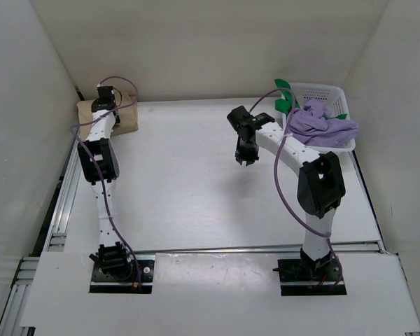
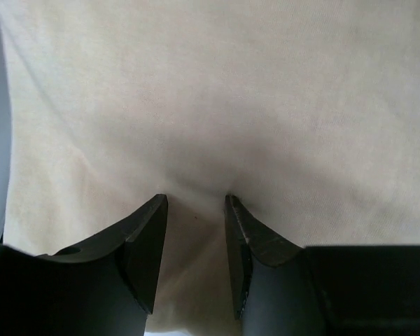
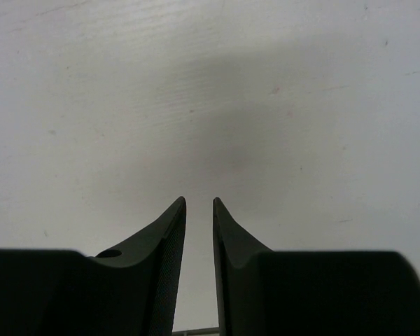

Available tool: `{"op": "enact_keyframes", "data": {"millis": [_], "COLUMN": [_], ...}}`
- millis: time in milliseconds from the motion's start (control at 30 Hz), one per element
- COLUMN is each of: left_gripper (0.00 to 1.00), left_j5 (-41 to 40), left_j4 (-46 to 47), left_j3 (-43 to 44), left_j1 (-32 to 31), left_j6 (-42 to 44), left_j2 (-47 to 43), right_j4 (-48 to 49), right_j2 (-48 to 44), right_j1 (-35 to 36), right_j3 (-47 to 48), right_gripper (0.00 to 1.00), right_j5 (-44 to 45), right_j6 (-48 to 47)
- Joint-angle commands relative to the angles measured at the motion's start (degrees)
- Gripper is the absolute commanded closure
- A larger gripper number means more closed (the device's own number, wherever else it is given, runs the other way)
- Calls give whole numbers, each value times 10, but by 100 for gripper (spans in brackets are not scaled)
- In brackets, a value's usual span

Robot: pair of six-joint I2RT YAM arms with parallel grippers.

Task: Fold and stack the t-shirts
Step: Put the neatly folded tshirt into the corner of the board with the left arm

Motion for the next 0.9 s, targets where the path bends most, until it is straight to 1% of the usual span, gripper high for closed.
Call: {"op": "enact_keyframes", "data": {"millis": [0,100,200,233,333,367,433,467,500,533,600,633,733,800,867], "left_gripper": [50,52,52,55,61,65,68,68,68,68,68,66,65,61,56], "left_j5": [-17,-23,-17,-17,17,33,76,85,93,93,93,85,72,64,57], "left_j4": [-5,8,13,13,18,18,18,27,36,67,82,83,88,88,88], "left_j3": [-9,-38,-91,-120,-160,-194,-241,-296,-326,-352,-390,-390,-352,-324,-308], "left_j1": [-14,-14,-9,-3,10,16,16,16,16,16,21,21,26,26,26], "left_j6": [-5,-5,-5,-5,-5,-5,-5,-5,-5,-5,-5,-5,-5,-5,-5], "left_j2": [53,30,-9,-18,-56,-68,-95,-124,-140,-164,-170,-170,-163,-157,-157], "right_j4": [-29,-29,-23,-23,-23,-23,-17,-17,-17,-12,-12,-12,-7,-7,-7], "right_j2": [7,18,25,32,37,37,32,32,25,19,13,13,13,8,8], "right_j1": [-16,-16,-22,-22,-22,-22,-22,-22,-22,-22,-22,-22,-22,-22,-22], "right_j3": [32,37,43,50,56,56,56,49,43,43,37,37,37,37,37], "right_gripper": [73,73,73,73,73,73,72,72,72,72,72,72,72,72,68], "right_j5": [-3,-3,-9,-16,-28,-28,-28,-28,-28,-28,-28,-28,-28,-28,-22], "right_j6": [-20,-20,-20,-20,-20,-20,-20,-20,-20,-20,-20,-20,-20,-20,-25]}}
